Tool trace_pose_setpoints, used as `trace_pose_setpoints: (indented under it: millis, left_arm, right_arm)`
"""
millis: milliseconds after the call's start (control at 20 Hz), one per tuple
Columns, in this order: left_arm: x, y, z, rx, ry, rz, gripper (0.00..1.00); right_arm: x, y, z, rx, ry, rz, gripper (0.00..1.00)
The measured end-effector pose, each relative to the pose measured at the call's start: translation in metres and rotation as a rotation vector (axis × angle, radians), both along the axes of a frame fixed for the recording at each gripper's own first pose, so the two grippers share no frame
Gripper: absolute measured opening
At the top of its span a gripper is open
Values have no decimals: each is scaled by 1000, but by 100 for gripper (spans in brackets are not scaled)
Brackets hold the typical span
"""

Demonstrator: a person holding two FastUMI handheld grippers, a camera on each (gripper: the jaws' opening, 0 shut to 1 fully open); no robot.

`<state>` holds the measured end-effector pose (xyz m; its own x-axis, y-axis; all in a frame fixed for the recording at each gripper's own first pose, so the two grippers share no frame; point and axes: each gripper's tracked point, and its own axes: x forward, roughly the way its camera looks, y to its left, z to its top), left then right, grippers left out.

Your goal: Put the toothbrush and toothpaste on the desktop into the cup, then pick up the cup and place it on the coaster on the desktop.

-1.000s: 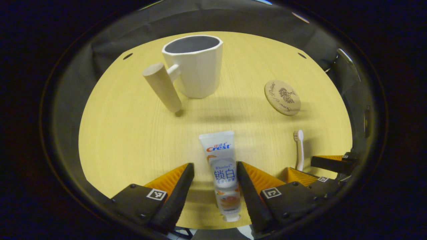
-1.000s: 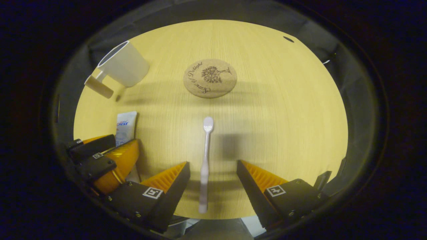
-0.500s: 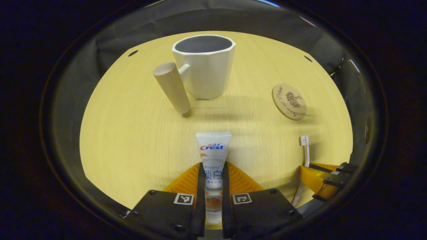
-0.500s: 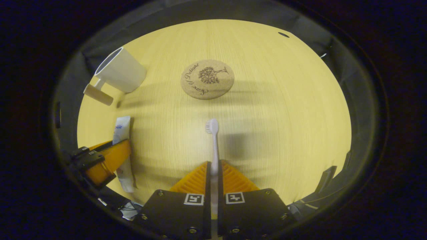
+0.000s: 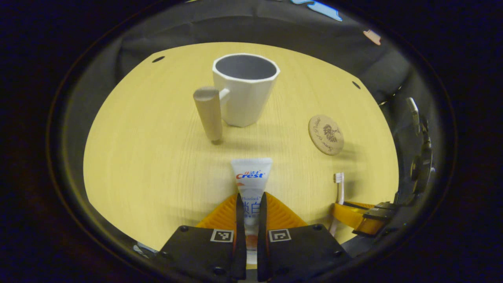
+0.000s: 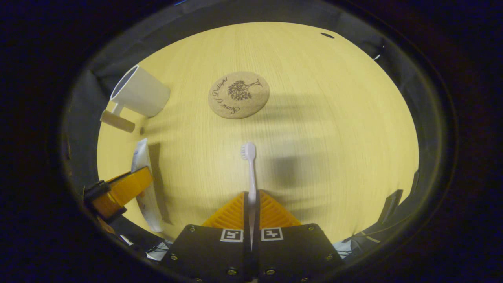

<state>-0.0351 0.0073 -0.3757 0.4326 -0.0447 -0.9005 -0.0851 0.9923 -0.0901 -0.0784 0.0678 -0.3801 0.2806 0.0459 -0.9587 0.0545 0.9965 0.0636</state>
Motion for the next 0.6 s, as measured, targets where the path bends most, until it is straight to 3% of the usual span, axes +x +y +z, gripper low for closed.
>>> trace_pose_setpoints:
  millis: [600]
  left_arm:
    - [60,7,124,-90,-219,29,18]
  right_arm:
    - [7,9,19,71,-39,-39,2]
